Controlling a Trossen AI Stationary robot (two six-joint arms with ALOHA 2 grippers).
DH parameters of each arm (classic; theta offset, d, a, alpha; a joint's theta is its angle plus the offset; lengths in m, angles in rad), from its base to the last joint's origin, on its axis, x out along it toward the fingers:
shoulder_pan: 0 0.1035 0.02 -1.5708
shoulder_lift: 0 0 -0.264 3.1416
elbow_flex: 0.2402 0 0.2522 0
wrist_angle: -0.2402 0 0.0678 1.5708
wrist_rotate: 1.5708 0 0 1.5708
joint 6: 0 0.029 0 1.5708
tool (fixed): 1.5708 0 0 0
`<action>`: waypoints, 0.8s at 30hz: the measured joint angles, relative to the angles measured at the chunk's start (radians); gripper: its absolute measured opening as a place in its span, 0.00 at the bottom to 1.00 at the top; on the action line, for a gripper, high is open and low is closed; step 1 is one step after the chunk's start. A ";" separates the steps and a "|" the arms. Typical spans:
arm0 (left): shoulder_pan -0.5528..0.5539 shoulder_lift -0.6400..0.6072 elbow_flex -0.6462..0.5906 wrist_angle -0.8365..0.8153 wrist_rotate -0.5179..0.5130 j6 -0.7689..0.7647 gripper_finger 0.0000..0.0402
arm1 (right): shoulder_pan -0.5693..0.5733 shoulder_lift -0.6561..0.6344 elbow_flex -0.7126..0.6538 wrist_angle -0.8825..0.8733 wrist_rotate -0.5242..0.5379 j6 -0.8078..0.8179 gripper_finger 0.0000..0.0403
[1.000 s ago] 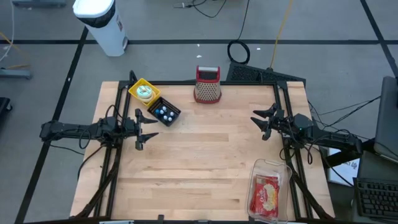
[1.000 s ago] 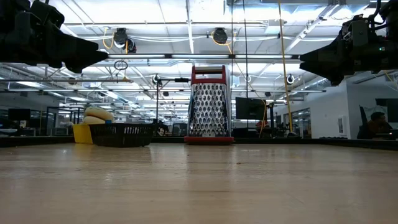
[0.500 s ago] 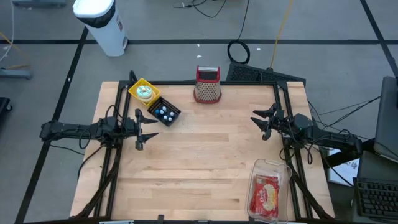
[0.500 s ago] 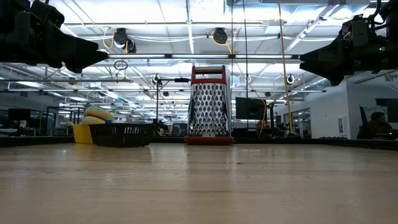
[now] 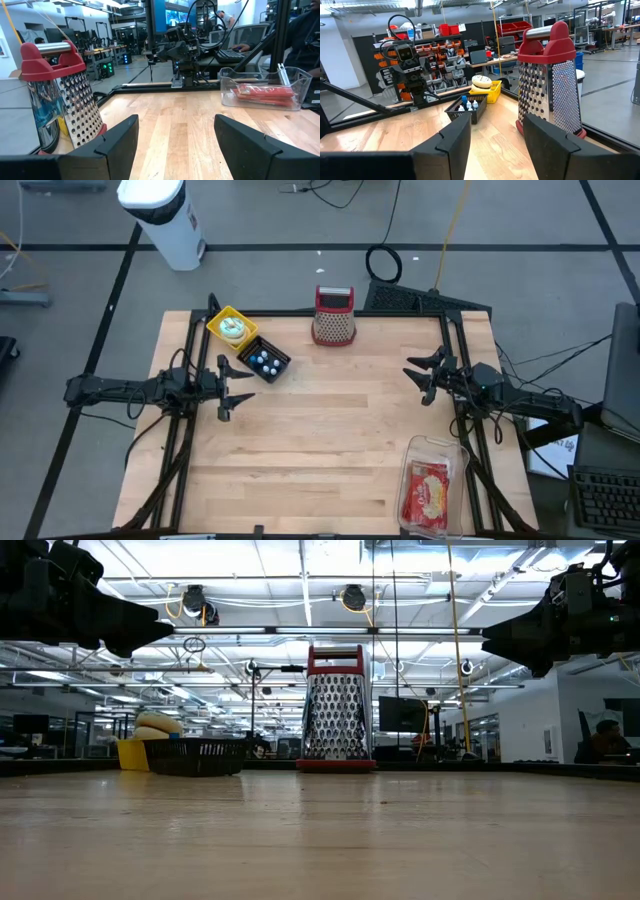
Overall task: Pick & Place Food Item
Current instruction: Return to Home Position
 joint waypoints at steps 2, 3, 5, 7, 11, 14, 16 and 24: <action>0.000 0.000 0.000 0.000 0.000 0.000 0.64 | 0.000 0.000 0.000 0.000 0.000 0.000 0.41; 0.000 0.000 0.000 0.000 0.000 0.000 0.64 | 0.000 0.000 0.000 0.000 0.000 0.000 0.41; 0.000 0.000 0.000 0.000 0.000 0.000 0.64 | 0.000 0.000 0.000 0.000 0.000 0.000 0.42; 0.000 0.000 0.000 0.000 0.000 0.000 0.64 | 0.000 0.000 0.000 0.000 0.000 0.000 0.42; 0.000 0.000 0.000 0.000 0.000 0.000 0.64 | 0.000 0.000 0.000 0.000 0.000 0.000 0.42; 0.000 0.000 0.000 0.000 0.000 0.000 0.64 | 0.000 0.000 0.000 0.000 0.000 0.000 0.42; 0.000 0.000 0.000 0.000 0.000 0.000 0.64 | 0.000 0.000 0.000 0.000 0.000 0.000 0.41; 0.000 0.000 0.000 0.000 0.000 0.000 0.64 | 0.000 0.000 0.000 0.000 0.000 0.000 0.42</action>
